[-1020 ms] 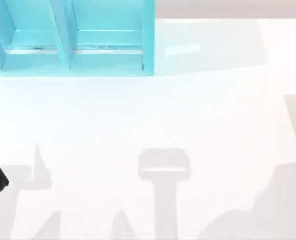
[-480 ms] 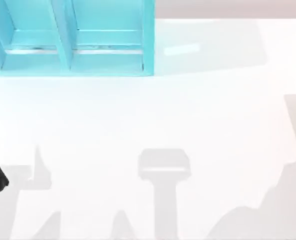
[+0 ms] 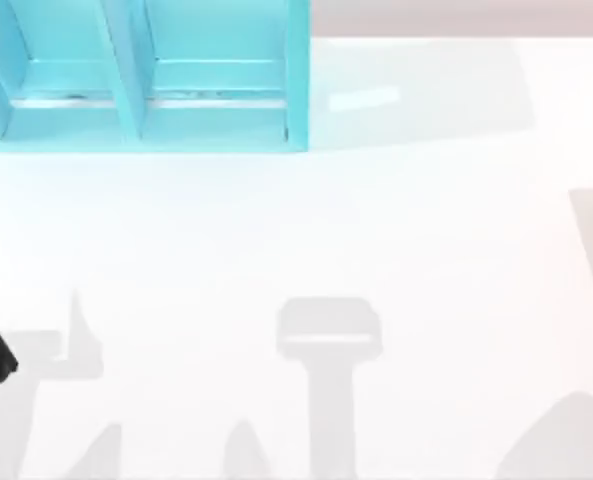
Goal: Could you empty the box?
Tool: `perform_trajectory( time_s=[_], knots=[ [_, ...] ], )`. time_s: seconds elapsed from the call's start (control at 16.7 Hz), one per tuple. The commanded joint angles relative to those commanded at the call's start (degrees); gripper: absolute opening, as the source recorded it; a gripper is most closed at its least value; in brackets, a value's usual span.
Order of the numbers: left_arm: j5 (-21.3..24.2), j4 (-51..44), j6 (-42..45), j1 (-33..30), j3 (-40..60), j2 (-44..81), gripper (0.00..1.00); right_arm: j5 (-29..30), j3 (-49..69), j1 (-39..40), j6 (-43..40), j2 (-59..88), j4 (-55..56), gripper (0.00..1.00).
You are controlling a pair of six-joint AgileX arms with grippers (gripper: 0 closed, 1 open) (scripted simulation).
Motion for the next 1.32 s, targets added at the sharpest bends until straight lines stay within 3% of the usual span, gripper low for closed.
perform_trajectory(
  time_s=[0.36,1.14,1.32],
  knots=[
    [0.0,0.0,0.0,0.0,0.0,0.0,1.00,0.0,-1.8,0.1,0.2,1.4,3.1,1.00],
    [0.0,0.0,0.0,0.0,0.0,0.0,1.00,0.0,-1.8,0.1,0.2,1.4,3.1,0.02],
    [0.0,0.0,0.0,0.0,0.0,0.0,1.00,0.0,-1.8,0.1,0.2,1.4,3.1,0.00]
  ],
)
